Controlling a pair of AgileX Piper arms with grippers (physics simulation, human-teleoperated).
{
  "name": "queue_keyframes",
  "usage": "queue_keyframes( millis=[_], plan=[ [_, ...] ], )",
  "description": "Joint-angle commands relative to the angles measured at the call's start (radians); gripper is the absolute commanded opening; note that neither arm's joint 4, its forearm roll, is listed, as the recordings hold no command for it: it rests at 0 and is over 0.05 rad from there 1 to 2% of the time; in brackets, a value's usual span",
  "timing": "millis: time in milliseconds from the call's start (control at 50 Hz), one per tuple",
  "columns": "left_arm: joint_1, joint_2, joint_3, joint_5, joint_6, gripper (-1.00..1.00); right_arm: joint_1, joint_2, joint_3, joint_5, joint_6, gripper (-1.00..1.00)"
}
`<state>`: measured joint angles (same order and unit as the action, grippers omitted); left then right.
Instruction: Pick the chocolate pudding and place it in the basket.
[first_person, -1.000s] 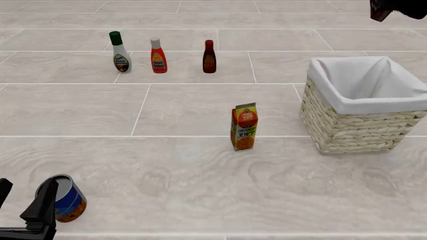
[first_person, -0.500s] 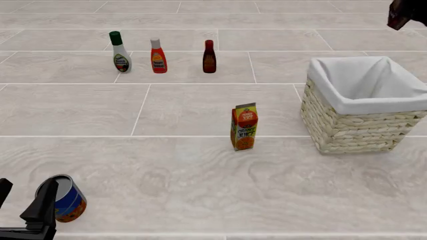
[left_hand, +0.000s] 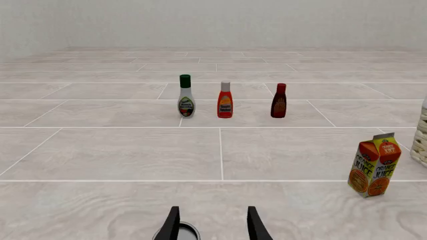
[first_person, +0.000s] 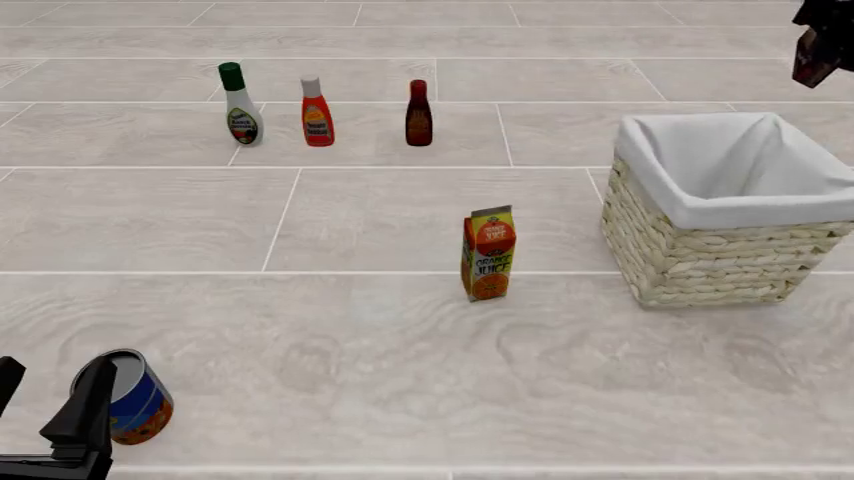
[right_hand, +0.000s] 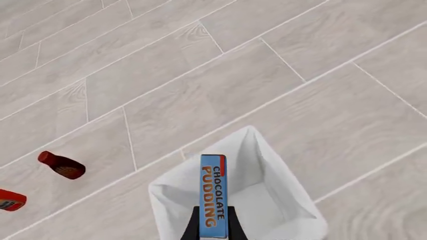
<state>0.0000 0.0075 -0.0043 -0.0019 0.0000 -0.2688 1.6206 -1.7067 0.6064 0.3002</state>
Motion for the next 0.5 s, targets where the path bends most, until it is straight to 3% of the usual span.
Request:
queue_keyframes(
  millis=[20,500],
  plan=[
    [0.0,0.0,0.0,0.0,0.0,1.0,-0.026,0.005,0.03,-0.016,0.003,-1.0],
    [0.0,0.0,0.0,0.0,0.0,1.0,-0.036,0.038,0.062,-0.039,0.03,-1.0]
  ],
)
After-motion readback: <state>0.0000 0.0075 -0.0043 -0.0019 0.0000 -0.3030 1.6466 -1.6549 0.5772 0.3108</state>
